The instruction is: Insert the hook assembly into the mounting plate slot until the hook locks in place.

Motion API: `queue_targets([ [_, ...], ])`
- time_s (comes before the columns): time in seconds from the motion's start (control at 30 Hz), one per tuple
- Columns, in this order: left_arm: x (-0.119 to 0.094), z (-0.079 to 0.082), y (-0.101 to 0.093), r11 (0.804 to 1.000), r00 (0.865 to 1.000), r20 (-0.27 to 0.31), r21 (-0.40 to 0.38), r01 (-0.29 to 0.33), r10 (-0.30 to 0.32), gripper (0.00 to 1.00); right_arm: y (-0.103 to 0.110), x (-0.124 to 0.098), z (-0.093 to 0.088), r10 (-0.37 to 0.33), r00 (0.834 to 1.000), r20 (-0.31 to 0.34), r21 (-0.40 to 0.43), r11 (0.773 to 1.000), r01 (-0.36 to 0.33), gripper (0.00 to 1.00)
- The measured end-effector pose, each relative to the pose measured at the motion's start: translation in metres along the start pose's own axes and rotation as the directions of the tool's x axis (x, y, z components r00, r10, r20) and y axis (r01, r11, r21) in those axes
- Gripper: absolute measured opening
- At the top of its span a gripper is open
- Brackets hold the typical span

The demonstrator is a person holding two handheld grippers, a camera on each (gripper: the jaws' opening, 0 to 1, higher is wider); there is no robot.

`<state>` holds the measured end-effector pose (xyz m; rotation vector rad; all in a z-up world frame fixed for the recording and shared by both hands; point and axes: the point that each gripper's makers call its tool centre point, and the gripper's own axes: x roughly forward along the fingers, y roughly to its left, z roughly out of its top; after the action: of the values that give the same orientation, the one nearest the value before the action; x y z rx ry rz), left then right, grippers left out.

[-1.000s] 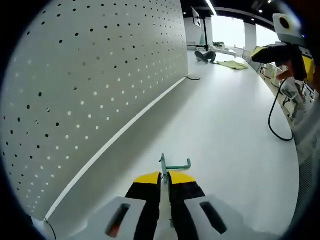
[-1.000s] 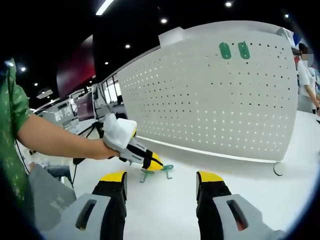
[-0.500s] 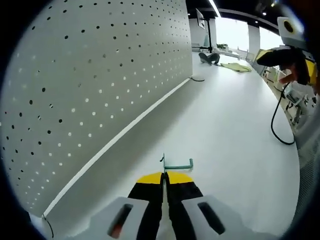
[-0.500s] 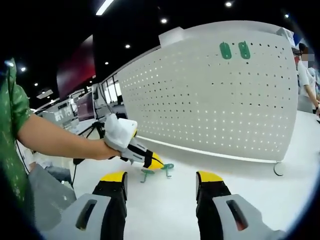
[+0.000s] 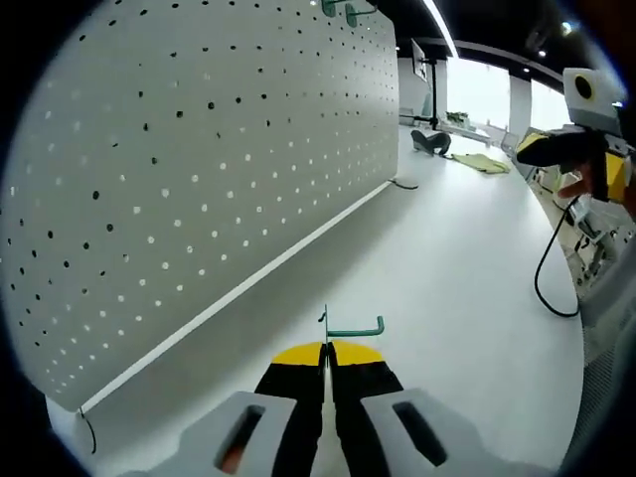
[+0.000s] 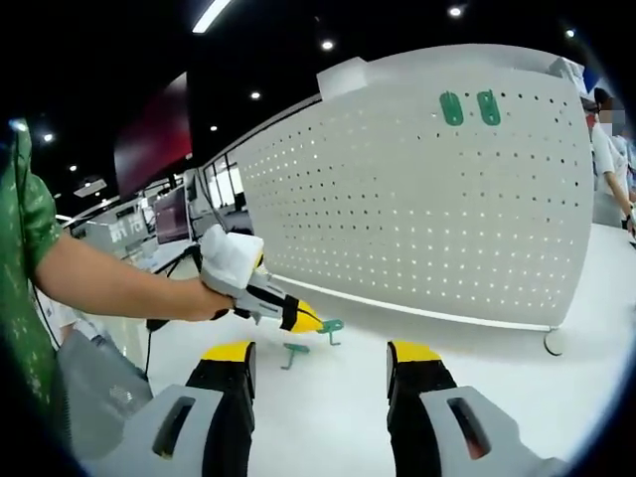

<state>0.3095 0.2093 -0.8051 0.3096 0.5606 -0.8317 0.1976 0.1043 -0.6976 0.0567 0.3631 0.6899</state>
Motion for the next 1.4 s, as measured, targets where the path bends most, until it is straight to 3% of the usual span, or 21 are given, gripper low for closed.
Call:
queue_targets([
  [0.37, -0.031, 0.039, -0.008, 1.0, 0.992, 0.129, -0.007, -0.014, 0.015, 0.02, 0.007, -0.001, 0.013, 0.009, 1.0, 0.014, -0.029, 1.0, -0.009, 0.51],
  [0.8, -0.08, 0.08, -0.021, 0.998, 0.953, 0.3, -0.053, -0.026, 0.04, 0.02, 0.015, -0.009, 0.036, 0.007, 0.999, 0.044, -0.064, 0.998, -0.004, 0.5],
  [1.0, -0.101, 0.094, -0.024, 0.994, 0.926, 0.374, -0.108, -0.021, 0.06, 0.02, 0.021, -0.01, 0.046, 0.011, 0.998, 0.054, -0.082, 0.997, -0.006, 0.49],
  [1.4, -0.142, 0.123, -0.038, 0.98, 0.856, 0.511, -0.199, 0.025, 0.082, 0.02, 0.037, -0.011, 0.075, 0.026, 0.994, 0.104, -0.117, 0.993, -0.014, 0.46],
])
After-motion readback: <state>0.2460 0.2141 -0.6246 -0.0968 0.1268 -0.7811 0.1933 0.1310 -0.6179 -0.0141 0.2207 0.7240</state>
